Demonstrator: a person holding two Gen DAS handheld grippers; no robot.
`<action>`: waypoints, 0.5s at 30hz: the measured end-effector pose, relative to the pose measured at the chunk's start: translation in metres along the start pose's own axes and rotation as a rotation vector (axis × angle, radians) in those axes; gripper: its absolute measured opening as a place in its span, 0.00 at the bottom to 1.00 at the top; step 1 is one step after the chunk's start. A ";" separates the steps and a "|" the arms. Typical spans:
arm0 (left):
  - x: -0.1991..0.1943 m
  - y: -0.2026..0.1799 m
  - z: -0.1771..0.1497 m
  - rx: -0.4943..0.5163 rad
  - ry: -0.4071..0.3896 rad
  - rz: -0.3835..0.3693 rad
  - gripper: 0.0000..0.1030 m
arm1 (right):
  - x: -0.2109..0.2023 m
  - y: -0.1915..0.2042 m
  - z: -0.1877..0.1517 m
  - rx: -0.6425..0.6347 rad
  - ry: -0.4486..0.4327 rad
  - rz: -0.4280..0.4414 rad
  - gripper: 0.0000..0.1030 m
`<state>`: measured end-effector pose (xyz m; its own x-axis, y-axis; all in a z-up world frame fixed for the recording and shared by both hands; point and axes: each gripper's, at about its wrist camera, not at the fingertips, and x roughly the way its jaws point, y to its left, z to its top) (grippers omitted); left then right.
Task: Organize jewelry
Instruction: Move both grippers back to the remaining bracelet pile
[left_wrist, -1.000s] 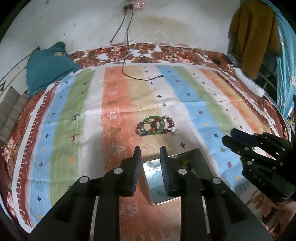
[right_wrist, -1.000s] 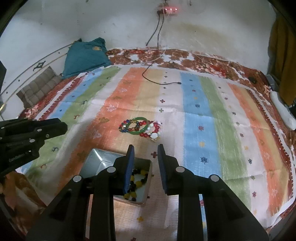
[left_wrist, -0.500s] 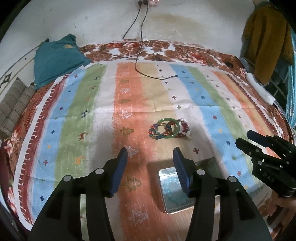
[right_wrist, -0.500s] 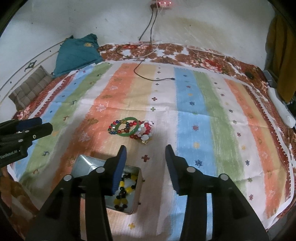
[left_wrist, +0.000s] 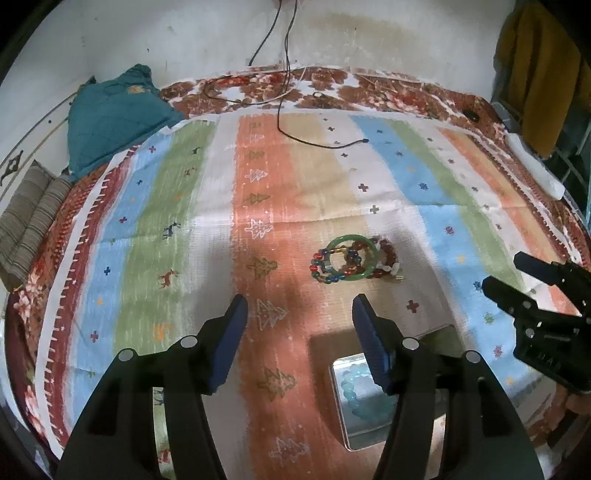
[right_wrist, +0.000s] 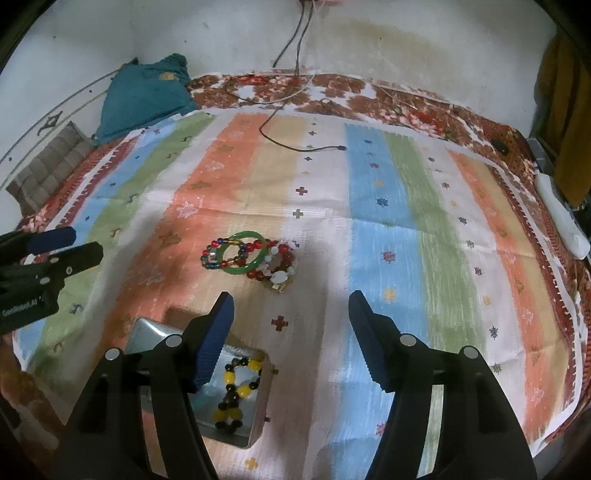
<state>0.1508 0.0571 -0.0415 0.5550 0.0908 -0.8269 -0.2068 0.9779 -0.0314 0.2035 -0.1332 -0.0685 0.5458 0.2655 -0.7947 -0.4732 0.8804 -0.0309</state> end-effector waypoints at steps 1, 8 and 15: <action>0.001 0.000 0.001 0.001 0.002 0.002 0.58 | 0.003 -0.001 0.002 0.002 0.005 -0.001 0.63; 0.016 0.003 0.011 0.003 0.026 0.019 0.59 | 0.014 -0.004 0.010 0.006 0.025 -0.008 0.63; 0.028 0.003 0.019 0.008 0.048 0.026 0.59 | 0.023 -0.006 0.018 0.016 0.036 -0.007 0.63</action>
<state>0.1812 0.0658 -0.0540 0.5106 0.1077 -0.8531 -0.2142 0.9768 -0.0049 0.2310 -0.1256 -0.0758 0.5238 0.2457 -0.8156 -0.4583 0.8884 -0.0267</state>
